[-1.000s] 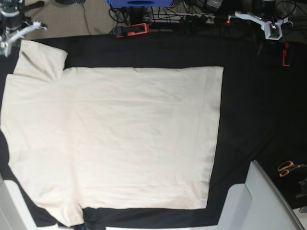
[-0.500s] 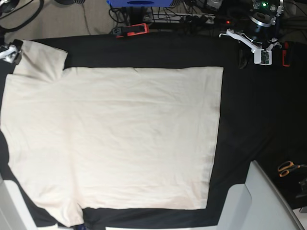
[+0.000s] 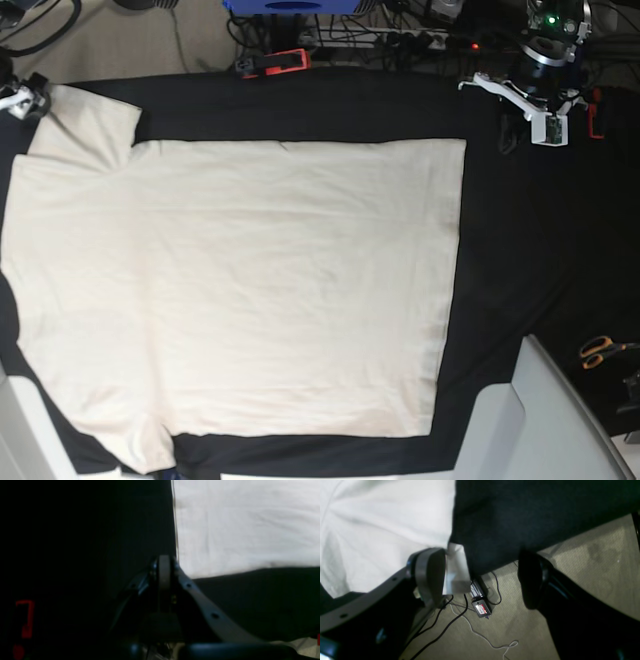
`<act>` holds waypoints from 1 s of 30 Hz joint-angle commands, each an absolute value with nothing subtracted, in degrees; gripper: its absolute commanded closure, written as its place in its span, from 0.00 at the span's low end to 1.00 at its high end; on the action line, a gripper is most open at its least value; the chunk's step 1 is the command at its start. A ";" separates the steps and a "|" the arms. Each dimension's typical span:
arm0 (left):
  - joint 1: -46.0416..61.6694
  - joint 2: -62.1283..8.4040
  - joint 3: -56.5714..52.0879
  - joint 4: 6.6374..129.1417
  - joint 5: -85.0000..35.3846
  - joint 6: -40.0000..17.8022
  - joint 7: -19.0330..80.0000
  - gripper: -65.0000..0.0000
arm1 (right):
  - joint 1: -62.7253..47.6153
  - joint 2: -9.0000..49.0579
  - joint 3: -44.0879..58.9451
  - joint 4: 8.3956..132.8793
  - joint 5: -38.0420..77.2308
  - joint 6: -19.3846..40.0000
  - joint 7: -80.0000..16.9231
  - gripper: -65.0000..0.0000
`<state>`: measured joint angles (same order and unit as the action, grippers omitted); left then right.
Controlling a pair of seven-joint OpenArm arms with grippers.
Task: Fold the T-shirt properly
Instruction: 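Move both grippers to the shirt's shoulder corners and grasp them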
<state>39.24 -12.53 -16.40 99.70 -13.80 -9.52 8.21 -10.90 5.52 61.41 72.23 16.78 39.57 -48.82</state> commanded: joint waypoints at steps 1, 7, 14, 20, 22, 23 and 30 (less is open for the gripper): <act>39.34 -12.97 -16.75 99.91 -14.11 -9.63 7.08 1.00 | -10.42 6.37 61.58 72.48 17.63 40.00 -48.13 0.33; 38.46 -12.97 -16.66 97.80 -14.20 -9.63 7.25 1.00 | -10.33 6.02 58.42 71.43 17.63 40.00 -48.31 0.33; 38.46 -12.97 -16.66 97.80 -14.20 -9.63 7.25 1.00 | -11.03 3.12 57.63 72.84 17.63 40.00 -48.57 0.33; 38.37 -12.97 -16.75 97.89 -13.85 -9.63 7.34 1.00 | -13.41 1.36 57.63 78.20 17.63 40.00 -50.07 0.33; 38.37 -12.97 -16.75 97.89 -13.85 -9.63 7.34 1.00 | -13.67 1.10 57.63 79.87 17.63 40.00 -51.03 0.34; 38.37 -12.97 -16.75 97.89 -13.85 -9.63 7.34 1.00 | -13.67 0.84 57.63 80.04 17.63 40.00 -51.12 0.34; 38.37 -12.97 -16.75 98.24 -14.20 -9.63 7.08 1.00 | -13.41 0.57 57.54 79.87 17.63 40.00 -51.21 0.61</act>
